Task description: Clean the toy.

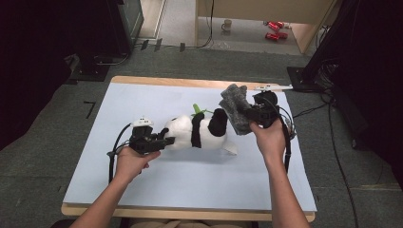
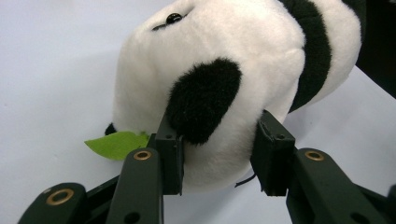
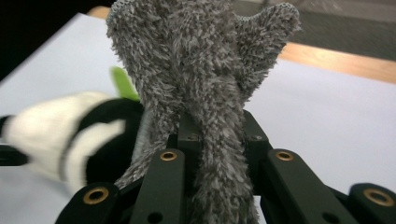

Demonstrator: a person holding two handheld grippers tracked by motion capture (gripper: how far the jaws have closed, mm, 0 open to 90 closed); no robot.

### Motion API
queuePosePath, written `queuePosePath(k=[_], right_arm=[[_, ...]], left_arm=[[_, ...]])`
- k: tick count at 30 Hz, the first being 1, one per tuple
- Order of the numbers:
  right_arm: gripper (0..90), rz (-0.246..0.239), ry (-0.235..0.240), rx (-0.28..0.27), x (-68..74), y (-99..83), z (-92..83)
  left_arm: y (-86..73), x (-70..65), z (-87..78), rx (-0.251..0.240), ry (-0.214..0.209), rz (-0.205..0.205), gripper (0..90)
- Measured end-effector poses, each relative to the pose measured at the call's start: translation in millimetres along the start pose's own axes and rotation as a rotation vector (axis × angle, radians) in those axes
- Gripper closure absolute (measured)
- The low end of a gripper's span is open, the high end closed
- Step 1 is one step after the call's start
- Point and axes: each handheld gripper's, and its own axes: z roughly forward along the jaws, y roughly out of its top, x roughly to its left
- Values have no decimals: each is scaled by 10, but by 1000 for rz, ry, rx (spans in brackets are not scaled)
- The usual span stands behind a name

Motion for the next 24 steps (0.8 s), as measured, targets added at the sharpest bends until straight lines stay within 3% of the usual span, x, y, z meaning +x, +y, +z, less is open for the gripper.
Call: queuePosePath(k=[1,5,10,13,17,21,24], right_arm=[[761,-8,34,-17,72,5,-42],[761,-26,96,-31,222,-25,-54],[760,-32,137,-9,326,-125,19],[760,-28,181,6,409,-280,121],[758,-60,165,44,474,-389,245],[757,-44,173,28,422,-420,320],[756,-64,157,29,408,-427,340]], left_arm=[[-1,3,3,-8,2,5,591],[-2,21,-1,-15,0,8,577],[-6,27,-1,-25,-3,25,567],[-7,38,-3,-30,-6,28,565],[-9,55,1,-43,-10,44,545],[-14,61,-7,-62,-2,78,469],[-19,64,-1,-79,-7,99,427]])
